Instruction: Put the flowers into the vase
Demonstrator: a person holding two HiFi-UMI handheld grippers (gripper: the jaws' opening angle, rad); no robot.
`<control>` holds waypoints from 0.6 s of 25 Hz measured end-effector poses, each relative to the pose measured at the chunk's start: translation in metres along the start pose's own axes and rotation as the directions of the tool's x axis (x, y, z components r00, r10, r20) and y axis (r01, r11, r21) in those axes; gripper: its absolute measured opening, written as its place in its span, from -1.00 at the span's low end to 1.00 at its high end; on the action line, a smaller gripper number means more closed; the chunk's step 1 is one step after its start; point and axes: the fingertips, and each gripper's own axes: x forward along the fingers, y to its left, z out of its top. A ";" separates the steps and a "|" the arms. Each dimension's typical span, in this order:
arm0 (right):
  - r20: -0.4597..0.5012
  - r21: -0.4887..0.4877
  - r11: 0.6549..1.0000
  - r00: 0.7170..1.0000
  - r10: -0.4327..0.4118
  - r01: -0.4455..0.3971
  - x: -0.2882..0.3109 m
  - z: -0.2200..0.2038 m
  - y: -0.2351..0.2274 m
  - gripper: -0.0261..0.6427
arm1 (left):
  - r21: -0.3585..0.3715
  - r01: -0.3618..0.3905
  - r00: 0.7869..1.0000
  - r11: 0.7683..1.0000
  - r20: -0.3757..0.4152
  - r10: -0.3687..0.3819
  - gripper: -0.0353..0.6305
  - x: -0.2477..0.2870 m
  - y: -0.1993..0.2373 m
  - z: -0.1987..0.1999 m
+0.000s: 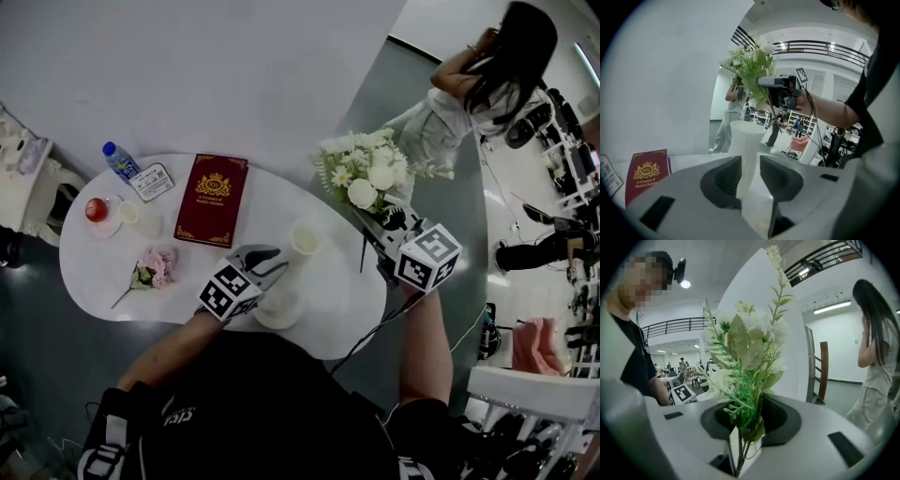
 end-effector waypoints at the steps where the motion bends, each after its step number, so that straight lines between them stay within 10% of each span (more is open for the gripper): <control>1: 0.020 -0.007 1.000 1.000 0.004 -0.004 0.002 0.009 0.003 -0.54 | -0.001 0.002 1.000 1.000 0.002 -0.002 -0.56 0.000 0.000 0.000; 15: 0.306 -0.034 0.996 0.950 -0.065 0.079 0.022 0.086 0.029 -0.54 | -0.007 0.013 1.000 1.000 0.028 -0.012 -0.56 -0.003 -0.002 0.006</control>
